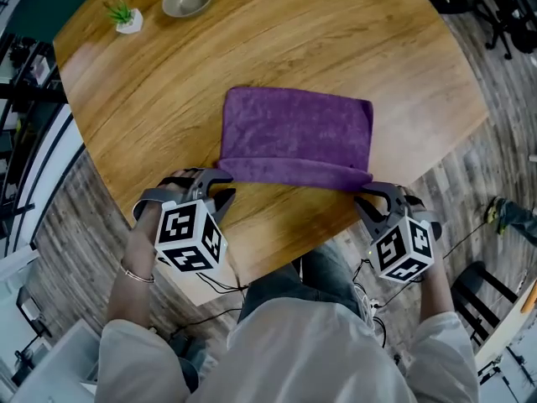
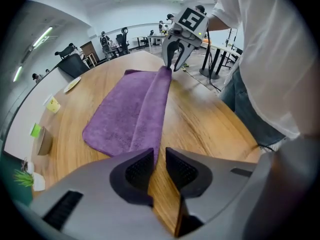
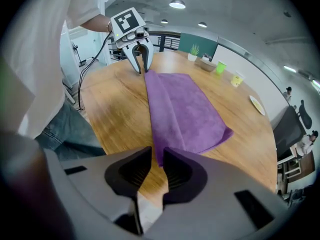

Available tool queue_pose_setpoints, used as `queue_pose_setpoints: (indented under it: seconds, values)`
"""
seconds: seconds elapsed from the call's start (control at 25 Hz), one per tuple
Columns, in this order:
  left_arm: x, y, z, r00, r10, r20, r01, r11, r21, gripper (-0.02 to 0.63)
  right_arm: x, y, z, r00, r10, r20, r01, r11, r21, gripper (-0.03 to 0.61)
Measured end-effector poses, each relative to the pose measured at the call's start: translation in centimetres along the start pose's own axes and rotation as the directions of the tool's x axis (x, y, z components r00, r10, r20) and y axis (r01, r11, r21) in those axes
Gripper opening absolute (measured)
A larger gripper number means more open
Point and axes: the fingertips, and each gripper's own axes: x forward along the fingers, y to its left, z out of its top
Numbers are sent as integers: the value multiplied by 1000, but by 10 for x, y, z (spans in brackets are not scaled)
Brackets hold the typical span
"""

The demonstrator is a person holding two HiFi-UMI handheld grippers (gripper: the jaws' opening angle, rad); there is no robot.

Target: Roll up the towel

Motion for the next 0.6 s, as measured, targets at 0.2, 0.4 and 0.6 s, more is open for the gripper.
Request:
queue_pose_setpoints:
  seconds: [0.2,0.4,0.6]
  values:
    - [11,4,-7,1000,4,-22,-4,1000,13,75,12,-2,-3,1000,8,-13,-9,1000,-16,66]
    - [13,7,-7,1000,17,-21,-17,1000,14,55,14,-3,-4,1000,-7,-4,7,1000,-18,44]
    - [14,10,-7,999,28,-28,-27,999,22,21,13,-5,-4,1000,-8,4,8,1000,2,20]
